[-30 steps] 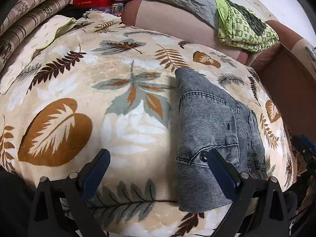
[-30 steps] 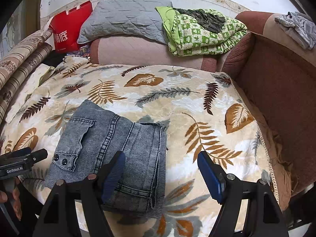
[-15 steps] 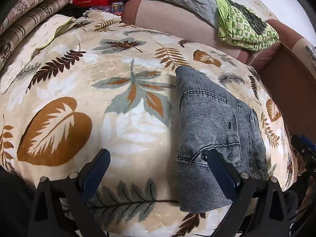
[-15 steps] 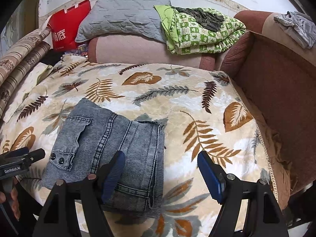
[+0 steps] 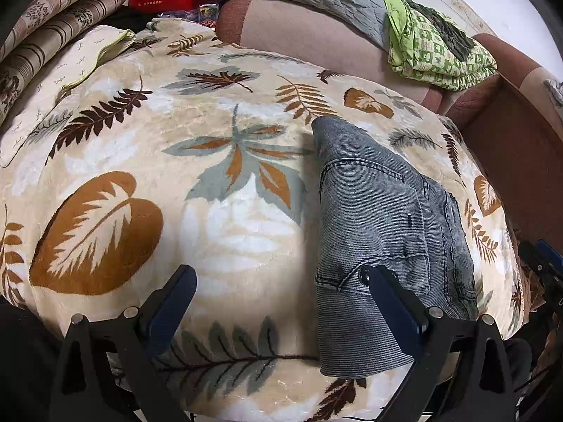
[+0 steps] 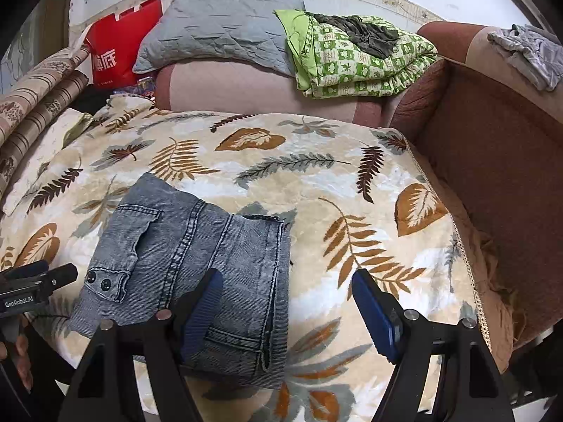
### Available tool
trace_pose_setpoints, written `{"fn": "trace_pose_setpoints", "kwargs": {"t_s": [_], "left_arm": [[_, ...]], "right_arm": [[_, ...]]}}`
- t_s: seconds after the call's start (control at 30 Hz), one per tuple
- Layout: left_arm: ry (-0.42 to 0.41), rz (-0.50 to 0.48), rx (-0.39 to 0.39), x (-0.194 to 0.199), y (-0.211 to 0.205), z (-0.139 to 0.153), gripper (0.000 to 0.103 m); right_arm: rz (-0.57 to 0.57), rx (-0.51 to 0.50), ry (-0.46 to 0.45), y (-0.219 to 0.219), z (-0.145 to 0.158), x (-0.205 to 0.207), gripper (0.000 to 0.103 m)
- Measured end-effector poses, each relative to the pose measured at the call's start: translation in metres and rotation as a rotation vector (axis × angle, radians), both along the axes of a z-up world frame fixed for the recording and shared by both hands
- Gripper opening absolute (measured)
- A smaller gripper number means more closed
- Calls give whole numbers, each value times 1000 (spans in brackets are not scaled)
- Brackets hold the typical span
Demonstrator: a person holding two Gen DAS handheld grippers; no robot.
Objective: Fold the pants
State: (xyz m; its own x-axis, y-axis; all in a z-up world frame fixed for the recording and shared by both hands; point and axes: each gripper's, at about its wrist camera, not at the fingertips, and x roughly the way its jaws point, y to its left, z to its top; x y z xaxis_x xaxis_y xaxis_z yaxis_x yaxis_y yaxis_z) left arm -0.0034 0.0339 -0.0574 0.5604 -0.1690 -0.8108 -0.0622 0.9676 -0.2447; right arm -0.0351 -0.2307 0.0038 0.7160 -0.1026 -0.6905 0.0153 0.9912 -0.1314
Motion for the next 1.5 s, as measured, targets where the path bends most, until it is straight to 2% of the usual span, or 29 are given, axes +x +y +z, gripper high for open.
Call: {"fn": "trace_pose_setpoints", "kwargs": {"t_s": [0.1,0.17,0.23,0.27,0.33,0.43,0.5,0.57,0.63,0.73,0.8,0.87,0.93,1.07,1.1,1.13,1.23,1.33,1.4,1.43,1.47,1.5], "left_arm": [[6,0,-18,1,1,-1,99],[33,-9,-71,6,4,-3,99],[69,-15,-160,16,9,-3,99],[82,-11,-194,23,11,-2,99],[89,-33,-219,37,9,0,99],[132,-68,-242,59,-1,-6,99],[172,-79,-247,68,-10,-15,99],[196,-98,-230,69,-20,-24,99],[204,-112,-162,67,-33,-30,99],[167,-126,-94,62,-41,-27,99],[155,-129,-66,60,-44,-24,99],[128,-139,-21,58,-47,-19,99],[102,-155,7,58,-53,-17,99],[122,-149,-18,64,-47,-24,99],[129,-145,-28,66,-47,-25,99],[134,-142,-35,67,-46,-27,99],[134,-145,-37,68,-47,-28,99],[126,-152,-26,68,-51,-28,99],[122,-155,-18,69,-53,-29,98],[119,-158,-10,69,-54,-29,98],[111,-173,-2,69,-57,-28,89],[106,-200,-3,69,-61,-28,64]], "right_arm": [[13,48,23,-6,-4,3,80],[19,184,86,-24,-15,10,83],[12,434,192,-55,-35,19,83],[1,628,255,-76,-51,23,83],[-30,831,310,-103,-71,28,83],[-18,875,332,-113,-78,36,83],[32,938,331,-112,-77,44,83],[28,915,331,-109,-76,55,83],[17,872,358,-103,-84,68,83],[2,775,468,-87,-110,85,84],[27,758,456,-80,-106,85,84],[37,783,444,-79,-101,83,84],[16,732,430,-78,-98,83,84],[13,728,473,-71,-109,91,82],[34,721,471,-66,-106,91,78],[78,742,474,-62,-105,90,67],[111,638,480,-43,-102,91,63],[67,673,483,-49,-109,96,62],[72,661,478,-47,-107,95,61],[79,649,475,-44,-106,95,52],[81,643,470,-46,-105,94,37],[85,645,467,-46,-104,93,31]]}}
